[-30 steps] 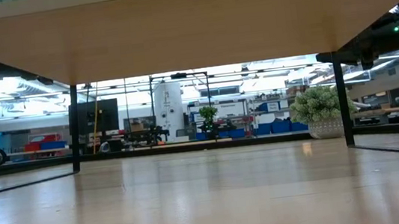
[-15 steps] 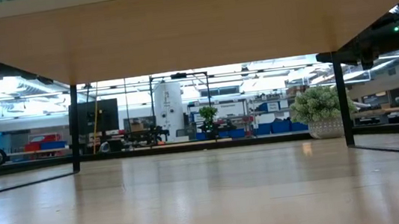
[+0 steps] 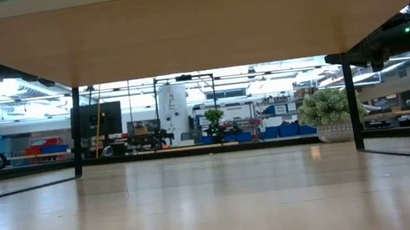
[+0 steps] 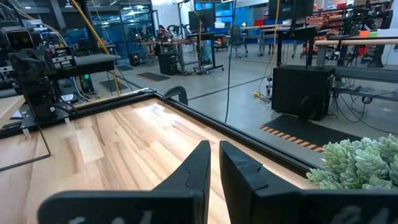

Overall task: Pick and place cans onto a shelf
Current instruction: Return to Home Position

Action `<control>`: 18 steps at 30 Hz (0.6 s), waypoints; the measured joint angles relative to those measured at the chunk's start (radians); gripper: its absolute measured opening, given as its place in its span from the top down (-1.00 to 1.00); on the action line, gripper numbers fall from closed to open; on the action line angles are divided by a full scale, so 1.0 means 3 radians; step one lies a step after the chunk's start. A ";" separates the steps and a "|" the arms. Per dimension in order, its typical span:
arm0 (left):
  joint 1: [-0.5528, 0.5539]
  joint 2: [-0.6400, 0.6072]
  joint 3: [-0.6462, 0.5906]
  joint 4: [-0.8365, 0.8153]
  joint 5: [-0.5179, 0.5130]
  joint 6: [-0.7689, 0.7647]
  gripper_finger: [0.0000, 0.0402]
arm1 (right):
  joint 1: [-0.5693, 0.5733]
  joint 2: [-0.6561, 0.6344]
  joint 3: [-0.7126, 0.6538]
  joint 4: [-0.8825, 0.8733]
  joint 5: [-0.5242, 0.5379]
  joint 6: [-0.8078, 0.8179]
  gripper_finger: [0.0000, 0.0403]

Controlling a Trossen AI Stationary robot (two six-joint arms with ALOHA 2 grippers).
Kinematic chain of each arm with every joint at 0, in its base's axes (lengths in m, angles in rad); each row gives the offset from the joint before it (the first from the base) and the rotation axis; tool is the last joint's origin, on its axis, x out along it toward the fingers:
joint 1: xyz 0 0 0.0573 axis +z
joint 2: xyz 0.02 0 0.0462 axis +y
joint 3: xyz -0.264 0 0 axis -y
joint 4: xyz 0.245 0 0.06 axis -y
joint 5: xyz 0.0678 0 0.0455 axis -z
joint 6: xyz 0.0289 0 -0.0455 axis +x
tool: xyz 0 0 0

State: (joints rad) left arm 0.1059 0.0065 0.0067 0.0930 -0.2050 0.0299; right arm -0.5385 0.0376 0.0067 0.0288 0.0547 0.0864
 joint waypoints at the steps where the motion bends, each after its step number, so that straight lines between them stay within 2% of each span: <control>1: 0.0000 0.0000 0.0000 0.0000 0.0000 0.0000 0.88 | 0.0000 0.0000 0.0000 0.0000 0.0000 0.0000 0.79; 18: 0.0001 0.0000 0.0000 0.0000 0.0000 -0.0001 0.90 | 0.0000 0.0000 0.0000 0.0001 0.0000 0.0000 0.79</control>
State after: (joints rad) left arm 0.1061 0.0067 0.0067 0.0929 -0.2050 0.0296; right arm -0.5385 0.0376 0.0067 0.0292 0.0547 0.0864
